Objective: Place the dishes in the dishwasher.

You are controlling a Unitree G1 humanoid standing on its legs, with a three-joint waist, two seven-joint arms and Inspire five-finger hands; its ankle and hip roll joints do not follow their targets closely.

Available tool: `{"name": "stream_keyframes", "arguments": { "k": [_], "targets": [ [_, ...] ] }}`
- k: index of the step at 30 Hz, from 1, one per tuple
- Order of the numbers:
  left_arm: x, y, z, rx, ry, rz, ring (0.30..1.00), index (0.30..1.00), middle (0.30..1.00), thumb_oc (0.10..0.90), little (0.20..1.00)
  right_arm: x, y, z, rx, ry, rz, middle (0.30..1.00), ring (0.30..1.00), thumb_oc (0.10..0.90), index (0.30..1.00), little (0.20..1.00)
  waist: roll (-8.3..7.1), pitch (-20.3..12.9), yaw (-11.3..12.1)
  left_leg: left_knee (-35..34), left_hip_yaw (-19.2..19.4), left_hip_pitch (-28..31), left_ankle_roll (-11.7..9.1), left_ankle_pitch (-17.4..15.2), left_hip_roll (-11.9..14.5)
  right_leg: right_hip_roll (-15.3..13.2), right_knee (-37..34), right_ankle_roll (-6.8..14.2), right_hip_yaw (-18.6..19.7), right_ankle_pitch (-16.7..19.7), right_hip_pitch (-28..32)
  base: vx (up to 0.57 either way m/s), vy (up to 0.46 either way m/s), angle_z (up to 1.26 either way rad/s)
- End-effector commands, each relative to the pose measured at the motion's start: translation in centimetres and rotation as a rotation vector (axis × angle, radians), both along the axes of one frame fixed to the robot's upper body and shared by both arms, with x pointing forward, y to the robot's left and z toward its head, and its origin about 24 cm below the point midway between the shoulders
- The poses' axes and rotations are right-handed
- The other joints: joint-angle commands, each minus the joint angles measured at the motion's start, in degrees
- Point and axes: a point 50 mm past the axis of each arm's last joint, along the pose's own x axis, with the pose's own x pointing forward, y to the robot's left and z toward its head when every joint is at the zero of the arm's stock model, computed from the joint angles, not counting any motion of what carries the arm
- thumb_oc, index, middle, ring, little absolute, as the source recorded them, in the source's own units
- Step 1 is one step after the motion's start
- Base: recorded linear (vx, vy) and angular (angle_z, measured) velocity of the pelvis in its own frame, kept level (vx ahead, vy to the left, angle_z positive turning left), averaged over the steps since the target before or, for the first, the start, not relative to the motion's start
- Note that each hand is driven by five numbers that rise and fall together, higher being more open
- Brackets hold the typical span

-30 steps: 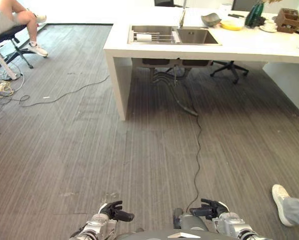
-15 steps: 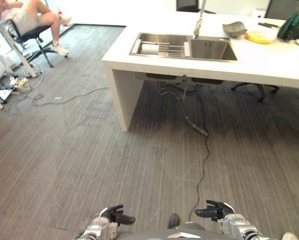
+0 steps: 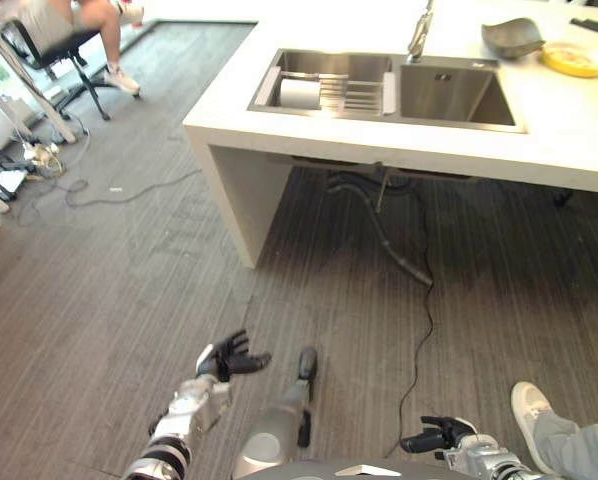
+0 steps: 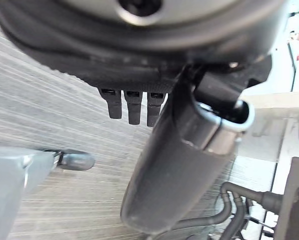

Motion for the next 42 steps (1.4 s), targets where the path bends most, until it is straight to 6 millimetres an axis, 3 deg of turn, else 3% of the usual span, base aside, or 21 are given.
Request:
{"name": "stream_keyframes", "arguments": {
  "k": [1, 3, 5, 6, 9, 10, 11, 13, 15, 17, 19, 25, 26, 28, 29, 30, 31, 35, 36, 38, 42],
  "targets": [
    [5.0, 2.5, 9.5, 0.119, -0.474, -0.038, 0.900, 0.900, 0.900, 0.800, 0.900, 0.2, -0.5, 0.2, -0.011, -0.031, -0.005, 0.900, 0.900, 0.800, 0.900, 0.900, -1.85, -4.4, 2.9, -0.9, 0.6, 2.4, 5.2, 2.8, -1.8, -1.9, 9.9, 7.4, 1.6, -3.9, -3.0, 0.50, 0.136, -0.39],
    [5.3, 2.9, 12.9, 0.211, -0.607, -0.089, 0.900, 0.900, 0.900, 0.800, 0.900, -1.6, -0.6, -0.3, 0.002, 0.023, -0.075, 0.900, 0.900, 0.800, 0.900, 0.900, -3.21, -5.7, 3.4, -0.6, 0.3, 5.1, 7.0, 0.3, -2.9, -4.0, 20.5, 10.9, 1.1, -0.5, -6.3, 0.45, 0.164, -0.42],
    [5.9, 2.4, 17.5, 0.308, -0.794, -0.147, 0.900, 0.900, 0.900, 0.800, 0.900, -3.2, -0.9, -0.5, 0.014, 0.067, -0.123, 0.900, 0.900, 0.800, 0.900, 0.900, -3.20, -5.1, 1.9, -0.2, -0.2, 8.3, 8.9, -2.3, -3.5, -6.5, 36.9, 14.7, 1.4, 9.2, -12.4, 0.37, 0.210, -0.19],
    [6.2, 1.9, 20.0, 0.360, -0.906, -0.163, 0.900, 0.900, 0.900, 0.800, 0.900, -3.6, -1.1, -0.5, 0.015, 0.069, -0.142, 0.900, 0.900, 0.800, 0.900, 0.900, -2.56, -4.5, 0.4, -0.3, -1.1, 10.3, 9.7, -3.5, -3.6, -6.9, 44.2, 14.9, 2.2, 12.4, -15.3, 0.34, 0.220, 0.00],
    [6.1, 0.7, 25.1, 0.475, -1.143, -0.176, 0.900, 0.900, 0.900, 0.800, 0.900, -4.4, -1.2, -0.6, 0.019, 0.079, -0.184, 0.900, 0.900, 0.800, 0.900, 0.900, 0.34, -3.3, -2.2, -3.5, -3.0, 17.2, 11.0, -5.7, -2.7, -8.7, 59.4, 14.0, 0.5, 10.1, -24.0, 0.28, 0.170, 0.49],
    [6.1, 0.7, 25.1, 0.475, -1.144, -0.175, 0.900, 0.900, 0.900, 0.800, 0.900, -4.4, -1.2, -0.6, 0.018, 0.078, -0.184, 0.900, 0.900, 0.800, 0.900, 0.900, 0.46, -3.4, -2.2, -3.5, -2.9, 17.1, 10.9, -5.5, -2.5, -8.6, 59.4, 13.9, 0.5, 10.2, -24.3, 0.35, 0.094, 0.18],
    [6.2, -1.2, 28.2, 0.486, -1.310, -0.191, 0.900, 0.900, 0.900, 0.800, 0.900, -5.2, -0.9, -0.8, 0.031, 0.088, -0.201, 0.900, 0.900, 0.800, 0.900, 0.900, 0.74, -2.9, -4.1, -4.1, -4.7, 19.8, 10.6, -6.7, -2.8, -10.0, 56.6, 12.5, -1.0, 7.7, -27.8, 0.36, 0.012, 0.19],
    [6.0, -3.0, 31.2, 0.472, -1.475, -0.215, 0.900, 0.900, 0.900, 0.800, 0.900, -4.9, -0.6, -0.9, 0.043, 0.069, -0.201, 0.900, 0.900, 0.800, 0.900, 0.900, 0.20, -2.5, -5.6, -3.8, -5.2, 21.6, 9.5, -8.2, -2.8, -11.5, 42.8, 11.1, -3.1, 4.0, -26.9, 0.42, -0.082, 0.54],
    [5.4, -4.6, 33.4, 0.477, -1.608, -0.245, 0.900, 0.900, 0.900, 0.800, 0.900, -5.2, 0.2, -1.1, 0.060, 0.066, -0.195, 0.900, 0.900, 0.800, 0.900, 0.900, 0.06, -2.4, -6.6, -4.1, -5.4, 22.7, 8.0, -9.2, -2.0, -10.7, 25.6, 11.0, -3.9, 4.9, -26.3, 0.34, -0.178, 0.55],
    [5.0, -6.0, 34.7, 0.481, -1.699, -0.273, 0.900, 0.900, 0.900, 0.800, 0.900, -5.8, 0.9, -1.3, 0.075, 0.077, -0.204, 0.900, 0.900, 0.800, 0.900, 0.900, -0.33, -3.0, -7.9, -4.1, -6.2, 23.9, 7.0, -11.0, -2.0, -10.4, 14.4, 12.5, -1.4, 8.4, -27.3, 0.35, -0.145, 0.11],
    [4.9, -6.9, 35.2, 0.474, -1.736, -0.288, 0.900, 0.900, 0.900, 0.800, 0.900, -6.6, 1.6, -1.6, 0.096, 0.097, -0.212, 0.900, 0.900, 0.800, 0.900, 0.900, -0.70, -3.3, -8.5, -4.1, -6.4, 25.4, 6.5, -12.2, -1.9, -9.9, 11.6, 13.1, 0.1, 10.6, -26.9, 0.31, -0.121, 0.17],
    [5.3, -7.7, 34.9, 0.448, -1.723, -0.328, 0.900, 0.900, 0.900, 0.800, 0.900, -7.4, 2.4, -1.8, 0.114, 0.119, -0.182, 0.900, 0.900, 0.800, 0.900, 0.900, -1.44, -4.6, -9.3, -3.9, -6.6, 27.2, 5.8, -13.5, -1.2, -9.5, 10.8, 12.3, 0.9, 11.3, -24.1, 0.22, -0.134, 0.13],
    [6.3, -7.4, 33.1, 0.431, -1.612, -0.360, 0.900, 0.900, 0.900, 0.800, 0.900, -7.9, 2.3, -1.8, 0.114, 0.126, -0.145, 0.900, 0.900, 0.800, 0.900, 0.900, -2.05, -5.4, -10.1, 4.1, -6.7, 26.7, 2.8, -16.0, 1.7, -8.2, 9.7, 10.6, 0.3, 9.3, -21.1, 0.44, -0.403, -0.16],
    [6.7, -7.4, 32.7, 0.383, -1.574, -0.372, 0.900, 0.900, 0.900, 0.800, 0.900, -7.4, 1.8, -1.6, 0.098, 0.106, -0.136, 0.900, 0.900, 0.800, 0.900, 0.900, -2.13, -3.7, -10.3, 17.1, -6.2, 20.7, 0.5, -12.8, 2.9, -7.6, 9.4, 8.6, -0.3, 7.2, -19.1, 0.27, -0.320, 0.20],
    [6.8, -7.4, 32.7, 0.383, -1.573, -0.372, 0.900, 0.900, 0.900, 0.800, 0.900, -7.4, 1.8, -1.6, 0.098, 0.106, -0.136, 0.900, 0.900, 0.800, 0.900, 0.900, -1.81, -3.8, -10.5, 18.1, -6.5, 20.3, 0.4, -13.7, 3.2, -7.2, 9.5, 8.6, -0.5, 6.8, -19.0, 0.04, -0.194, 0.40],
    [7.2, -7.4, 32.1, 0.361, -1.537, -0.375, 0.900, 0.900, 0.900, 0.800, 0.900, -6.6, 1.1, -1.4, 0.078, 0.077, -0.135, 0.900, 0.900, 0.800, 0.900, 0.900, -2.22, -1.5, -10.1, 28.4, -5.0, 14.4, 0.5, -11.3, 4.3, -7.2, 9.2, 7.2, -1.4, 5.8, -17.1, 0.05, -0.153, 0.31],
    [7.4, -7.5, 31.7, 0.354, -1.514, -0.383, 0.900, 0.900, 0.900, 0.800, 0.900, -6.3, 0.7, -1.2, 0.066, 0.068, -0.144, 0.900, 0.900, 0.800, 0.900, 0.900, -2.44, -0.7, -9.9, 30.2, -4.3, 12.7, 1.1, -10.8, 4.8, -6.9, 8.9, 6.7, -1.3, 5.2, -16.4, 0.10, -0.158, 0.17],
    [7.6, -7.4, 30.5, 0.337, -1.451, -0.409, 0.900, 0.900, 0.900, 0.800, 0.900, -6.9, 0.5, -1.2, 0.078, 0.065, -0.176, 0.900, 0.900, 0.800, 0.900, 0.900, -2.73, -1.0, -10.1, 15.6, -2.7, 13.7, 0.9, -11.0, 9.2, -8.4, 6.7, 8.6, -1.4, 4.5, -14.3, 0.16, 0.052, 0.05],
    [7.6, -7.4, 30.5, 0.336, -1.451, -0.409, 0.900, 0.900, 0.900, 0.800, 0.900, -6.9, 0.5, -1.2, 0.077, 0.066, -0.176, 0.900, 0.900, 0.800, 0.900, 0.900, -2.82, -1.0, -10.0, 14.8, -2.5, 14.2, 0.9, -10.7, 9.1, -8.5, 6.7, 8.6, -1.4, 4.5, -14.1, 0.14, 0.147, -0.06],
    [7.8, -7.2, 29.1, 0.327, -1.378, -0.429, 0.900, 0.900, 0.900, 0.800, 0.900, -7.7, 0.5, -1.2, 0.072, 0.087, -0.165, 0.900, 0.900, 0.800, 0.900, 0.900, -0.63, -2.3, -10.7, 3.4, -1.1, 15.3, -1.2, -5.5, 11.5, -8.5, 6.0, 9.4, -1.9, 3.5, -12.9, 0.18, 0.219, 0.02],
    [8.2, -7.0, 27.1, 0.207, -1.285, -0.425, 0.900, 0.900, 0.900, 0.800, 0.900, -8.8, 0.9, -1.4, 0.090, 0.108, -0.200, 0.900, 0.900, 0.800, 0.900, 0.900, 0.55, -3.8, -12.2, -1.1, 0.3, 19.4, -1.2, -6.1, 10.2, -9.9, 5.1, 10.4, -1.0, 5.2, -12.9, 0.10, 0.198, -0.09]
  ]
}}
